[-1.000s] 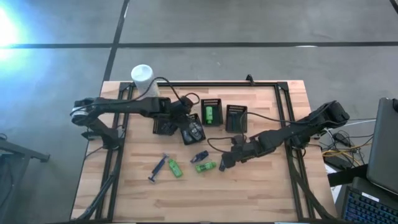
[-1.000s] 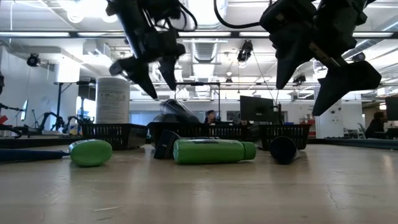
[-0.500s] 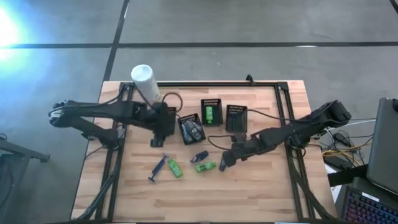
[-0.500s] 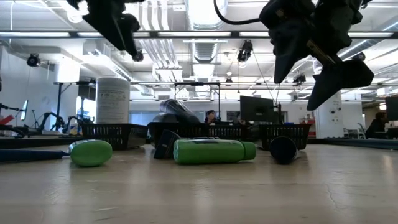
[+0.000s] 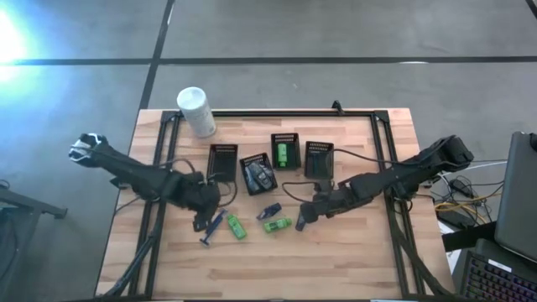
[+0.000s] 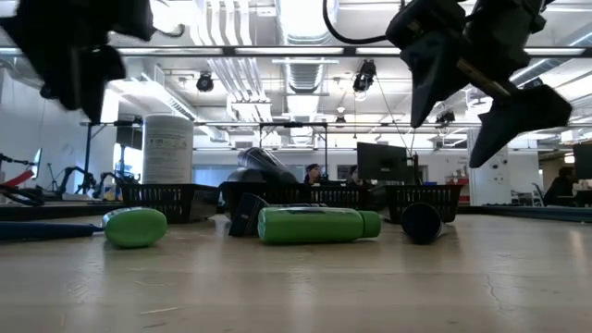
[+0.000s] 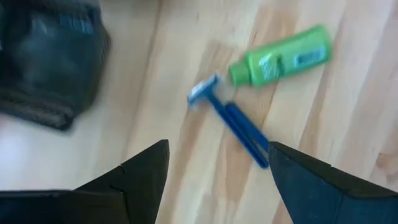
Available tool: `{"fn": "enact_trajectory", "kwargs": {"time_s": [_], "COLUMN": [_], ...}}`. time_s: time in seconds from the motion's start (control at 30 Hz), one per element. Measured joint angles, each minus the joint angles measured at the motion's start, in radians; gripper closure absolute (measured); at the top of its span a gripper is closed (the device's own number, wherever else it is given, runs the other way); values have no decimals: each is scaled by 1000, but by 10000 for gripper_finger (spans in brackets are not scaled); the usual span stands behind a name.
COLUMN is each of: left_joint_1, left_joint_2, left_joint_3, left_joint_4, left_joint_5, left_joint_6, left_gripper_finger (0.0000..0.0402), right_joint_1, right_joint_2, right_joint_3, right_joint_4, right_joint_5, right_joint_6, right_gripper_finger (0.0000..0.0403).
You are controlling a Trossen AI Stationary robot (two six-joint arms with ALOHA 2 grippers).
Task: Pick & Place Travel size toiletries
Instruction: Put the left razor into the right bin
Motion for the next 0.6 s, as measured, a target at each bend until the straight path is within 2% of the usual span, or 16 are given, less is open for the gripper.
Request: {"fn": "enact_trajectory", "kwargs": {"time_s": [0.17,0.4,0.6], "left_joint_1": [-74,-105,-121], "left_joint_2": [0,0,0], "left_joint_3": [-81,-146,-155], "left_joint_4": [14,79,128], "left_joint_5": [-4,-11,-37], "left_joint_6": [-142,-299,-335], "left_gripper_finger": [125,125,125], "right_joint_1": [24,45,56], "right_joint_2": [0,37,95], "right_joint_3": [0,0,20], "right_joint_4": [-3,-18,-2], "right_joint_5": [1,-5,-30], "right_joint_6": [118,326,442], "right_gripper_finger": [62,74,64]}}
